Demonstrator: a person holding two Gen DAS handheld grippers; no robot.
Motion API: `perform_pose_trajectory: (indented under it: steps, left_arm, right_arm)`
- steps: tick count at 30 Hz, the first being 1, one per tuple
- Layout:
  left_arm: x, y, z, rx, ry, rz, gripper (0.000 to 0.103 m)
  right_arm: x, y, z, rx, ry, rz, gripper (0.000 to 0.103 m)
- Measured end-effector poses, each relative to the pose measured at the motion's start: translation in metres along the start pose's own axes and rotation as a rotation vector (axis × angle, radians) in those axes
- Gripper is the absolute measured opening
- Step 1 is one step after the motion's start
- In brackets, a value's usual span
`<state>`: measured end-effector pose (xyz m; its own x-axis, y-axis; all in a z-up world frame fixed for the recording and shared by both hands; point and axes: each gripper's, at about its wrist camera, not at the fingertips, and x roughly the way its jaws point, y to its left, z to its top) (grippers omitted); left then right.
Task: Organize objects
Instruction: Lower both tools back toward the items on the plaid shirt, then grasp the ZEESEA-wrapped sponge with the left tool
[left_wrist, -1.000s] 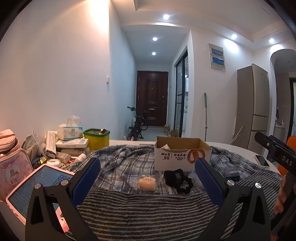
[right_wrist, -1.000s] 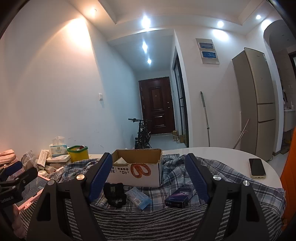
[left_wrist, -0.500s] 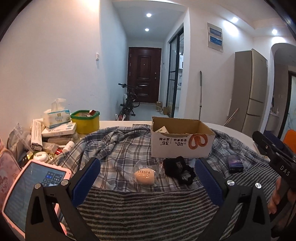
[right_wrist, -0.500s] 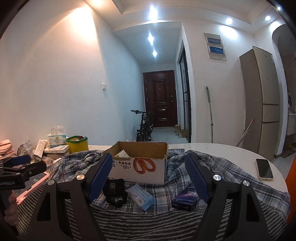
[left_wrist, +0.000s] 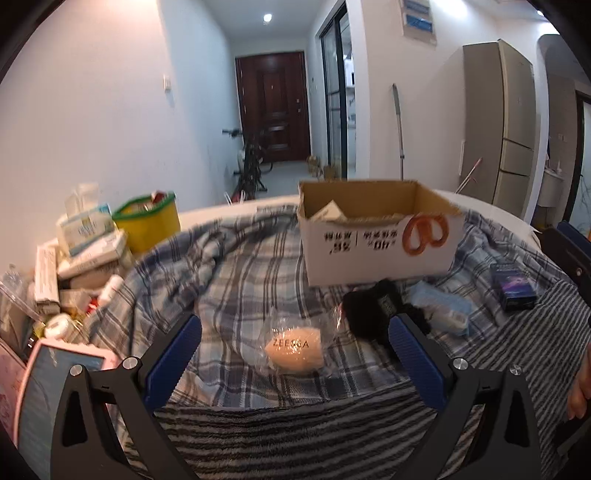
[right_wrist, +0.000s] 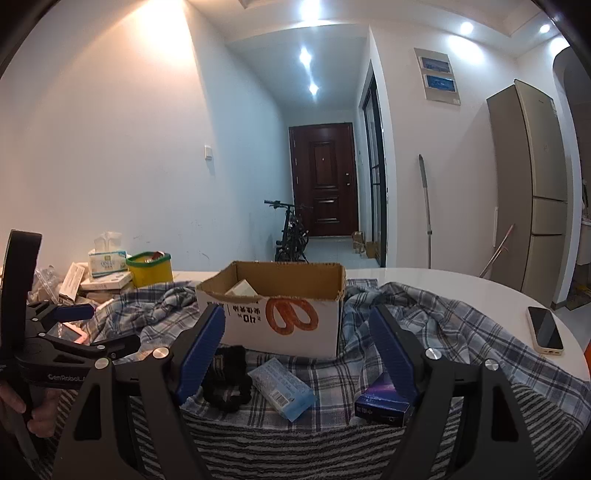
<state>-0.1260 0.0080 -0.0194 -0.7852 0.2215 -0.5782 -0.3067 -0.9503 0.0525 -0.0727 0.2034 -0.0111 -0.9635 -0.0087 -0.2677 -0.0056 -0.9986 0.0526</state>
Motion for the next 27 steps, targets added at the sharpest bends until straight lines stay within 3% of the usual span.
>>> perform_pose_trajectory:
  steps: [7,10,13,16,20,27]
  left_arm:
    - [0.019,-0.004,0.002,0.030,0.076,-0.050,0.103]
    - [0.035,0.002,0.000,-0.009,0.120,-0.077,0.103]
    - [0.053,0.009,-0.005,-0.054,0.190,-0.112,0.090]
    - [0.064,0.009,-0.009,-0.066,0.241,-0.114,0.088]
    - [0.075,0.007,-0.014,-0.061,0.289,-0.101,0.069]
    - [0.074,0.007,-0.015,-0.062,0.279,-0.114,0.053]
  right_arm:
    - [0.024,-0.002,-0.011,-0.003,0.075,0.004,0.080]
    - [0.032,-0.004,-0.016,0.004,0.111,0.020,0.080]
    - [0.037,-0.004,-0.018,0.006,0.138,0.029,0.080]
    - [0.043,-0.002,-0.020,-0.005,0.164,0.036,0.080]
    - [0.045,0.002,-0.022,-0.017,0.172,0.032,0.080]
    - [0.048,0.003,-0.022,-0.013,0.182,0.024,0.080]
